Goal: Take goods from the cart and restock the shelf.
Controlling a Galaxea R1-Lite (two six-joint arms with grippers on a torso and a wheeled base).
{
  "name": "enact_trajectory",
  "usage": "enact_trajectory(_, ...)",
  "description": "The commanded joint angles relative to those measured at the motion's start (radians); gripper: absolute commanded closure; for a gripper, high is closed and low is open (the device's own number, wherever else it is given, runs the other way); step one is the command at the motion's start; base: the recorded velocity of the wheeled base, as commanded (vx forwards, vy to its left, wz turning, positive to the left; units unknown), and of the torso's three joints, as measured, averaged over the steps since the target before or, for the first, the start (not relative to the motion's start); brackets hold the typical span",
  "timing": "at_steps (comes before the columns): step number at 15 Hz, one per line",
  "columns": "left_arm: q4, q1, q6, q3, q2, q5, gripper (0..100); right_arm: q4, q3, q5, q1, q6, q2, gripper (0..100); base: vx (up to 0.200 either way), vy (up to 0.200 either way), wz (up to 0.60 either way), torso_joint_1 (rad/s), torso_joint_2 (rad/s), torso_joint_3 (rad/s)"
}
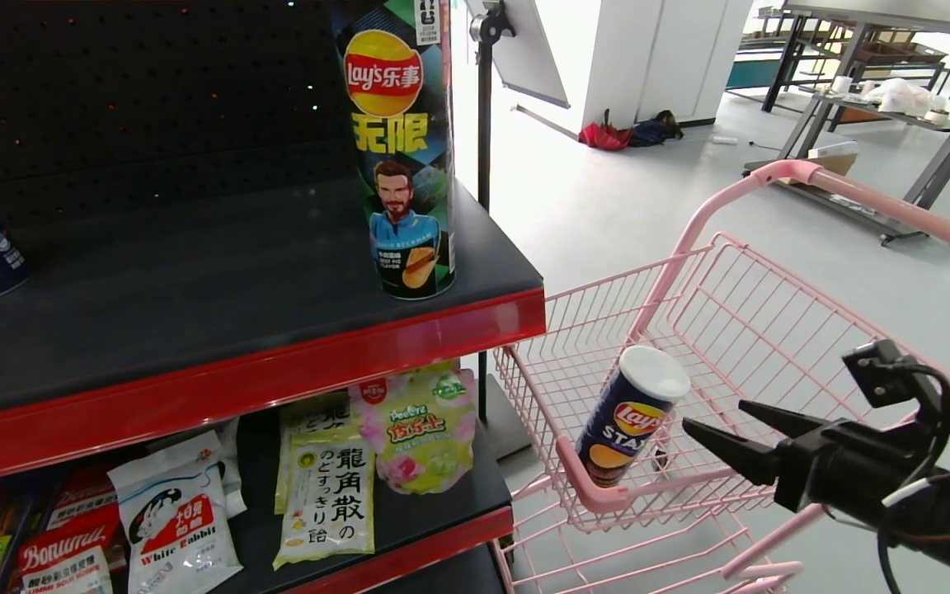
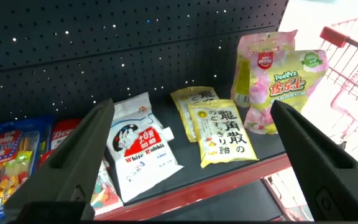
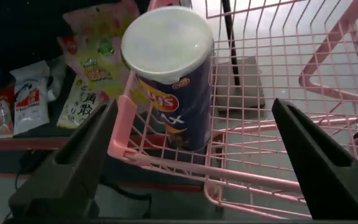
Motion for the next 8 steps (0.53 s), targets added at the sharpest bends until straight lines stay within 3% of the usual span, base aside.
enact_trajectory(1, 0.0, 0.0, 0.003, 0.0, 0.0, 0.002, 0, -0.02, 0.015, 0.017, 0.03, -0.002, 0.144, 0, 0.0, 0.0, 0.0, 0.0, 0.0, 0.0)
enact_trajectory(8, 0.0, 0.0, 0.005, 0.0, 0.0, 0.002, 0, -0.191, -0.055, 0.02, 0.047, -0.002, 0.357, 0, 0.0, 0.0, 0.0, 0.0, 0.0, 0.0)
